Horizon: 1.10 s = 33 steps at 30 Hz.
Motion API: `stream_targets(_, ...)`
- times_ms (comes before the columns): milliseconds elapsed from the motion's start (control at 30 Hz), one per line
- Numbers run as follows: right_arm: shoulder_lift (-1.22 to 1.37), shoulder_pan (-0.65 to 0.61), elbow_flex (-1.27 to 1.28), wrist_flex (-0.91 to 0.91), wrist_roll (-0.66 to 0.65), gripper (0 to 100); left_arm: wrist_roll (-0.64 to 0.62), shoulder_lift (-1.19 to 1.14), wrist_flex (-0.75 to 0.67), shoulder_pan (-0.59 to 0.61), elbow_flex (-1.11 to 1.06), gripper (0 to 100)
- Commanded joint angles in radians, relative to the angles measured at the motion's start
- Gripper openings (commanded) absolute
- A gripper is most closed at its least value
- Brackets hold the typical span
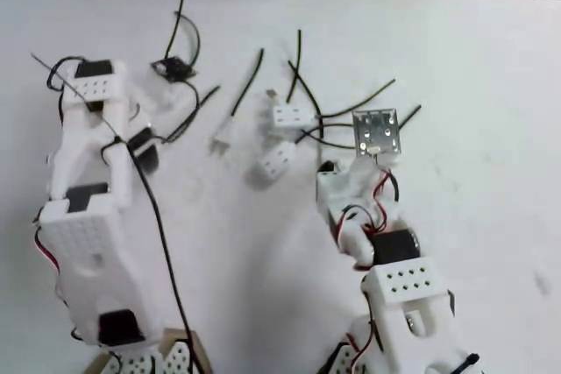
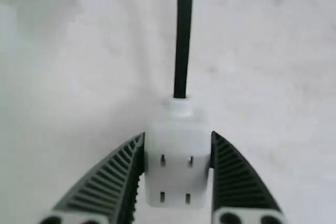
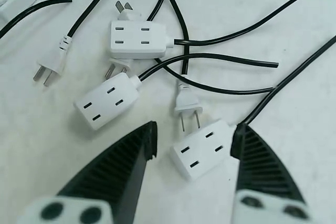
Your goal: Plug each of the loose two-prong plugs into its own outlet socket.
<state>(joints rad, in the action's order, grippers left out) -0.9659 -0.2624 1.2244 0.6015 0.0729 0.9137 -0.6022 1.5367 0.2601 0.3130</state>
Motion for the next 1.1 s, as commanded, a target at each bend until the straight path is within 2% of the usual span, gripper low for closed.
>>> stream_targets(0, 0.004, -0.005, -0.006, -0.019, -0.002, 23.4, -0.071, 0.013, 0.127, -0.021, 0.109, 6)
stream_targets(133, 0.004, -0.005, -0.006, -0.019, -0.002, 23.4, -0.109, 0.013, 0.236, -0.027, 0.176, 6)
stream_targets(233, 0.004, -0.005, -0.006, -0.019, -0.002, 23.3, -0.153, 0.059, 0.242, -0.027, 0.160, 5)
stream_targets(500, 0.004, -0.007, -0.006, -0.019, -0.002, 23.3, -0.203, 0.412, 0.218, -0.073, -0.077, 6)
stream_targets(700, 0.004, -0.007, -0.006, -0.019, -0.002, 23.3, -0.374, 0.610, 0.043, -0.104, -0.399, 5)
stream_targets(900, 0.004, -0.007, -0.006, -0.019, -0.002, 23.3, -0.474, 0.650, -0.229, -0.111, -0.721, 6)
stream_targets(967, 0.004, -0.007, -0.006, -0.019, -0.002, 23.3, -0.502, 0.650, -0.298, -0.110, -0.793, 10)
stream_targets(1067, 0.004, -0.007, -0.006, -0.019, -0.002, 23.3, -0.560, 0.650, -0.362, -0.104, -0.873, 22)
